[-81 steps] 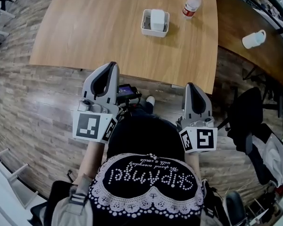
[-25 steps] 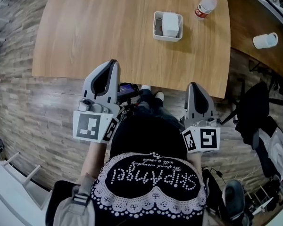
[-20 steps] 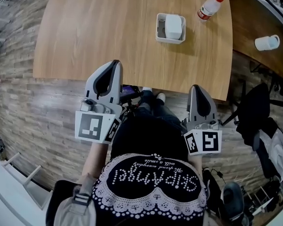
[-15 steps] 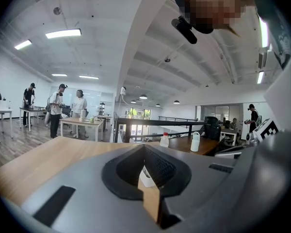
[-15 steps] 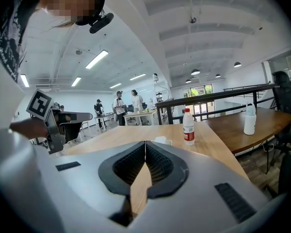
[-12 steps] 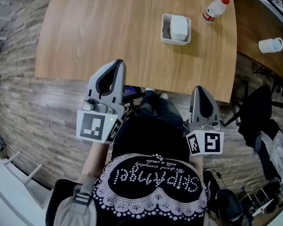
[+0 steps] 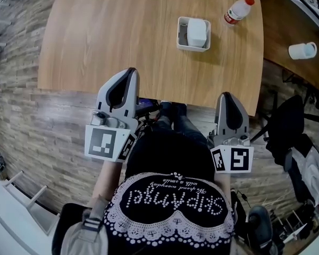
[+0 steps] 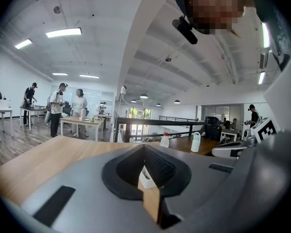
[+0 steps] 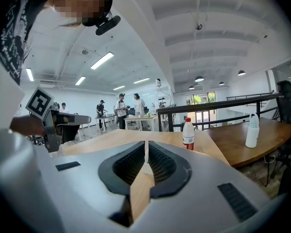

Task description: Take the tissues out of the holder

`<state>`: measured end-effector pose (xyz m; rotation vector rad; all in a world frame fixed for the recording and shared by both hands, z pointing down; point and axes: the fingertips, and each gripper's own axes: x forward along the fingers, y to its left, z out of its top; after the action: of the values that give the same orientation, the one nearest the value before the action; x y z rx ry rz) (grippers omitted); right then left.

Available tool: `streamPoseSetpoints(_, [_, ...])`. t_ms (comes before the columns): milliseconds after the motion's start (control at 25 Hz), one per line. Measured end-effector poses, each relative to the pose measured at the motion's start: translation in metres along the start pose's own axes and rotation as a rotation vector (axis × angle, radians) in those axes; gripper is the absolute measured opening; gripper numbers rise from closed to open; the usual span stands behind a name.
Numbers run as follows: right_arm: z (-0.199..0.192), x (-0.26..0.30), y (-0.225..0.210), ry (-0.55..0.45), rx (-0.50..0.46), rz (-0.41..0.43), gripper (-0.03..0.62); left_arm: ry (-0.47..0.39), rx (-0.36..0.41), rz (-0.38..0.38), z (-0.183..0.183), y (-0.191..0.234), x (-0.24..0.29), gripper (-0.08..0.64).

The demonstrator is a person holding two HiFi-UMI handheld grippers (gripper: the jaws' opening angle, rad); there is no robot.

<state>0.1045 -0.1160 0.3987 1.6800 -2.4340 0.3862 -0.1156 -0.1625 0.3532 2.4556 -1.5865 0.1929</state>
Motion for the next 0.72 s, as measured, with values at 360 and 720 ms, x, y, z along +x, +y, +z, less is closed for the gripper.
streamPoseSetpoints(360, [-0.006, 0.017, 0.005, 0.027, 0.016, 0.062, 0.104, 0.007, -0.013, -0.006, -0.002, -0.006, 0.009, 0.006])
streamPoseSetpoints(720, [-0.011, 0.034, -0.003, 0.044, 0.026, 0.045, 0.172, -0.007, -0.008, 0.019, 0.006, 0.003, 0.016, 0.006])
